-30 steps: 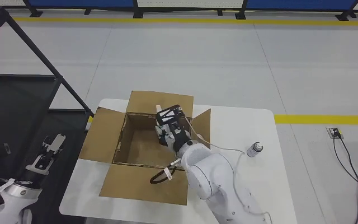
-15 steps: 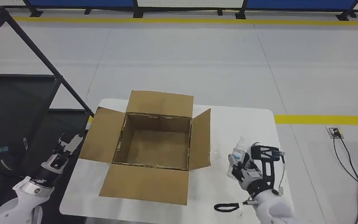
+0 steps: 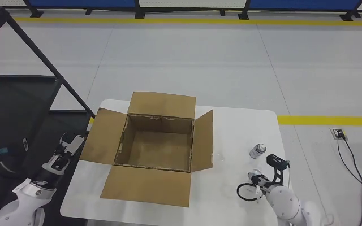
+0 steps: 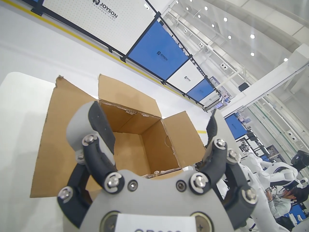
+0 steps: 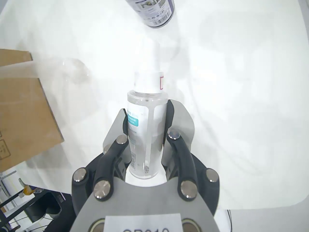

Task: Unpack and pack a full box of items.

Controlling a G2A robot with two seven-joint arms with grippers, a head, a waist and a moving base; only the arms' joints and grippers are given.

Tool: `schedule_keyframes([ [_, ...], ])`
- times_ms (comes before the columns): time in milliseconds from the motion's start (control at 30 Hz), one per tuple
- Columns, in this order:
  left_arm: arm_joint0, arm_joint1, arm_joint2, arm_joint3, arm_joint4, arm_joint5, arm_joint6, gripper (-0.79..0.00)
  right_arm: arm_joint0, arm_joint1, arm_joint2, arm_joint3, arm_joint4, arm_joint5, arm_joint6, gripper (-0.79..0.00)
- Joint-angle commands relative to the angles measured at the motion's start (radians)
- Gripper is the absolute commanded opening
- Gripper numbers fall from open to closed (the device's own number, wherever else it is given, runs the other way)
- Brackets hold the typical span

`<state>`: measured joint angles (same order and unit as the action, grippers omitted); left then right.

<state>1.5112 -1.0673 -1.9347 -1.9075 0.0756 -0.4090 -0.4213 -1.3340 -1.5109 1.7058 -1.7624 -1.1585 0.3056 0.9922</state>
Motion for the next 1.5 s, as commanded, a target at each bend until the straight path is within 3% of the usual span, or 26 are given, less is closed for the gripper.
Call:
schedule_keyframes([
  [0, 0.0, 0.0, 0.0, 0.0, 0.0, 0.0, 0.0, 0.0, 0.043, 0.005, 0.008, 0.048, -0.007, 0.0, 0.014, -0.785],
  [167, 0.0, 0.0, 0.0, 0.0, 0.0, 0.0, 0.0, 0.0, 0.095, 0.017, 0.034, 0.113, -0.025, -0.003, 0.033, -0.785],
  [233, 0.0, 0.0, 0.0, 0.0, 0.0, 0.0, 0.0, 0.0, 0.109, 0.021, 0.039, 0.132, -0.03, -0.005, 0.033, -0.662],
  [300, 0.0, 0.0, 0.0, 0.0, 0.0, 0.0, 0.0, 0.0, 0.123, 0.025, 0.039, 0.149, -0.041, -0.002, 0.032, -0.616],
  [467, 0.0, 0.0, 0.0, 0.0, 0.0, 0.0, 0.0, 0.0, 0.149, 0.031, 0.035, 0.19, -0.052, -0.003, -0.01, -0.646],
  [533, 0.0, 0.0, 0.0, 0.0, 0.0, 0.0, 0.0, 0.0, 0.158, 0.033, 0.034, 0.207, -0.048, -0.004, -0.027, -0.622],
  [733, 0.0, 0.0, 0.0, 0.0, 0.0, 0.0, 0.0, 0.0, 0.184, 0.038, 0.026, 0.251, -0.037, -0.006, -0.05, -0.372],
  [767, 0.0, 0.0, 0.0, 0.0, 0.0, 0.0, 0.0, 0.0, 0.187, 0.039, 0.025, 0.256, -0.035, -0.006, -0.052, -0.246],
  [1000, 0.0, 0.0, 0.0, 0.0, 0.0, 0.0, 0.0, 0.0, 0.191, 0.046, 0.018, 0.266, -0.021, -0.002, -0.064, -0.225],
  [1233, 0.0, 0.0, 0.0, 0.0, 0.0, 0.0, 0.0, 0.0, 0.148, 0.049, 0.006, 0.193, -0.011, 0.014, -0.08, -0.163],
  [1300, 0.0, 0.0, 0.0, 0.0, 0.0, 0.0, 0.0, 0.0, 0.118, 0.051, 0.004, 0.144, 0.01, -0.02, -0.08, -0.015],
  [1467, 0.0, 0.0, 0.0, 0.0, 0.0, 0.0, 0.0, 0.0, 0.034, 0.054, 0.004, -0.013, 0.072, -0.077, -0.096, 0.0],
])
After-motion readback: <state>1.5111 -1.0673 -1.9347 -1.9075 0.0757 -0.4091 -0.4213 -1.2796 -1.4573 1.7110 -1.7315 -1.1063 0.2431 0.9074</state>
